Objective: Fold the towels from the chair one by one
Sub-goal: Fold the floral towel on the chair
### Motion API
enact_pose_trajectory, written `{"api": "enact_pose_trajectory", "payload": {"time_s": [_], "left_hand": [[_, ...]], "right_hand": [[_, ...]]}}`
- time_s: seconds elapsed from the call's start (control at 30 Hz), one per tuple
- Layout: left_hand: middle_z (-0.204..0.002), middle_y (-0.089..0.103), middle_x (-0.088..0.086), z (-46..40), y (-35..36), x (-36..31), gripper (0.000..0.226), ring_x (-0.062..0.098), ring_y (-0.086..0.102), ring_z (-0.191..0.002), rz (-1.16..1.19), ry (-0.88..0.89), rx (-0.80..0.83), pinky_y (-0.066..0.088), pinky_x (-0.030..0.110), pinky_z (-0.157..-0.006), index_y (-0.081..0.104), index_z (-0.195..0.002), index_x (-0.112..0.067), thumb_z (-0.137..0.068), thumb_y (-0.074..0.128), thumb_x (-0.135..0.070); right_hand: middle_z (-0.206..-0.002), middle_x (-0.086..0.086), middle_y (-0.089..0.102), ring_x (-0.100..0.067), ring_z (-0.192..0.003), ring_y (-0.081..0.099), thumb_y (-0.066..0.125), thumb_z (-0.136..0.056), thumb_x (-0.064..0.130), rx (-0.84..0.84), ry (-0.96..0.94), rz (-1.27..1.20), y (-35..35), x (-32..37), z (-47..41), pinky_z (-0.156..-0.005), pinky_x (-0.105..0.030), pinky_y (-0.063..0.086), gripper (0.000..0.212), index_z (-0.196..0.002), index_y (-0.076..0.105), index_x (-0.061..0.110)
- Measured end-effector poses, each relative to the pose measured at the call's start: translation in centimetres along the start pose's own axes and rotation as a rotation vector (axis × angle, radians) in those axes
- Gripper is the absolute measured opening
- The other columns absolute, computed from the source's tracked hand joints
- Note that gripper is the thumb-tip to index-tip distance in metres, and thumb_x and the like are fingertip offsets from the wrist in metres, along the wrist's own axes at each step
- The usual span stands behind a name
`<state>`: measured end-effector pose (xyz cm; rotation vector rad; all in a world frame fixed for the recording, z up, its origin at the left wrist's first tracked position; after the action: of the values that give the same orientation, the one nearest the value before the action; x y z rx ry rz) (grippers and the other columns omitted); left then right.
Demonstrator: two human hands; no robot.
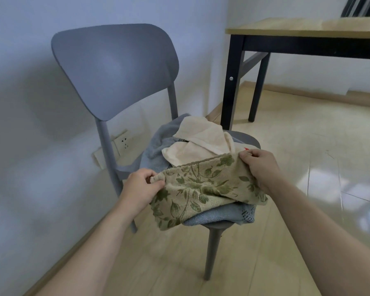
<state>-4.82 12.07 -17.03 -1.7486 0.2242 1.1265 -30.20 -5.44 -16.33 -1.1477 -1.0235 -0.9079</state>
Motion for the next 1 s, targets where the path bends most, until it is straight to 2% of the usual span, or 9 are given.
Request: {"api": "enact_pose_trajectory", "payload": {"time_s": [0.13, 0.2, 0.3, 0.4, 0.47, 0.6, 0.73, 0.9, 1.0], "left_hand": [[-0.079, 0.061, 0.0, 0.1, -0.3, -0.4, 0.02, 0.014, 0.055, -0.07, 0.014, 0.003, -0.004, 0.039, 0.026, -0.058, 0.059, -0.066, -0.019, -0.078, 0.075, -0.017], [-0.079, 0.063, 0.004, 0.2, -0.4, -0.5, 0.019, 0.016, 0.057, -0.069, 0.007, -0.015, 0.016, 0.039, 0.028, -0.057, 0.058, -0.068, -0.017, -0.079, 0.074, -0.018], [-0.07, 0.062, 0.002, 0.6, -0.4, -0.3, 0.019, 0.015, 0.055, -0.063, 0.041, -0.076, 0.061, 0.038, 0.028, -0.057, 0.059, -0.069, -0.015, -0.084, 0.068, -0.022], [-0.064, 0.046, 0.004, 0.8, -0.5, -0.3, 0.027, 0.018, 0.042, -0.06, 0.083, -0.089, 0.061, 0.03, 0.03, -0.058, 0.053, -0.07, -0.012, -0.091, 0.058, -0.028], [-0.058, 0.033, 0.001, 1.1, -0.5, -0.7, 0.032, 0.016, 0.033, -0.057, 0.11, -0.082, 0.056, 0.024, 0.029, -0.057, 0.044, -0.068, -0.012, -0.094, 0.053, -0.029], [-0.053, 0.026, -0.004, 1.3, -0.3, -0.8, 0.036, 0.014, 0.028, -0.053, 0.095, -0.072, 0.058, 0.021, 0.029, -0.053, 0.039, -0.067, -0.013, -0.096, 0.051, -0.029], [-0.061, 0.04, 0.004, 0.9, -0.3, -0.1, 0.024, 0.016, 0.038, -0.059, 0.103, -0.073, 0.03, 0.03, 0.029, -0.061, 0.052, -0.071, -0.016, -0.093, 0.058, -0.026], [-0.07, 0.056, 0.005, 0.9, -0.2, 0.2, 0.014, 0.018, 0.054, -0.067, 0.236, -0.127, 0.049, 0.045, 0.033, -0.069, 0.062, -0.072, -0.021, -0.079, 0.063, -0.033], [-0.071, 0.072, 0.006, 1.1, -0.6, 0.0, 0.022, 0.024, 0.067, -0.072, 0.315, -0.164, -0.021, 0.054, 0.038, -0.076, 0.072, -0.064, -0.02, -0.085, 0.066, -0.015]], "right_hand": [[-0.087, -0.008, 0.069, -0.029, -0.088, 0.065, 0.059, -0.093, 0.026, 0.065, -0.028, 0.029, -0.3, 1.0, 0.6, -0.085, -0.043, 0.055, 0.019, -0.079, 0.069, 0.017], [-0.091, -0.007, 0.067, -0.027, -0.086, 0.064, 0.058, -0.094, 0.024, 0.112, -0.061, 0.088, -0.1, 1.3, 1.2, -0.087, -0.044, 0.054, 0.021, -0.086, 0.07, 0.008], [-0.095, -0.004, 0.063, -0.017, -0.081, 0.059, 0.055, -0.096, 0.024, 0.147, -0.049, 0.142, 0.1, 0.9, 2.0, -0.085, -0.038, 0.052, 0.024, -0.094, 0.068, 0.004], [-0.088, -0.009, 0.068, -0.021, -0.079, 0.061, 0.055, -0.095, 0.027, 0.153, -0.004, 0.119, -0.1, 0.2, 2.0, -0.083, -0.039, 0.052, 0.022, -0.087, 0.068, 0.011], [-0.087, -0.004, 0.067, -0.019, -0.08, 0.061, 0.055, -0.095, 0.025, 0.181, -0.001, 0.12, -0.1, 0.1, 1.9, -0.085, -0.039, 0.051, 0.02, -0.084, 0.068, 0.014], [-0.108, 0.014, 0.056, -0.008, -0.094, 0.055, 0.055, -0.094, 0.016, 0.293, -0.011, 0.098, 0.1, -0.3, 1.9, -0.09, -0.029, 0.045, 0.018, -0.08, 0.067, 0.015], [-0.124, 0.01, 0.05, -0.011, -0.113, 0.05, 0.058, -0.092, 0.013, 0.318, -0.053, 0.057, 0.2, -0.4, 1.5, -0.102, -0.029, 0.04, 0.014, -0.089, 0.071, 0.007], [-0.109, 0.0, 0.058, -0.019, -0.097, 0.057, 0.057, -0.093, 0.017, 0.316, -0.075, 0.077, 0.5, -0.4, 1.5, -0.098, -0.038, 0.047, 0.015, -0.084, 0.069, 0.014], [-0.106, -0.004, 0.057, -0.022, -0.093, 0.057, 0.057, -0.094, 0.018, 0.293, -0.108, 0.075, 0.2, 0.0, 1.7, -0.088, -0.036, 0.05, 0.018, -0.089, 0.068, 0.004]]}}
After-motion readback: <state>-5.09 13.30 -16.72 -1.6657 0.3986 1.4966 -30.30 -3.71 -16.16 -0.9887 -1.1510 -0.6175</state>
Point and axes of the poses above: each hand's wrist, its own z-axis away from the middle knuckle, its own y-axis out of the palm, x = y × z, the point moved 5 cm from there along -z, towards the middle knuckle
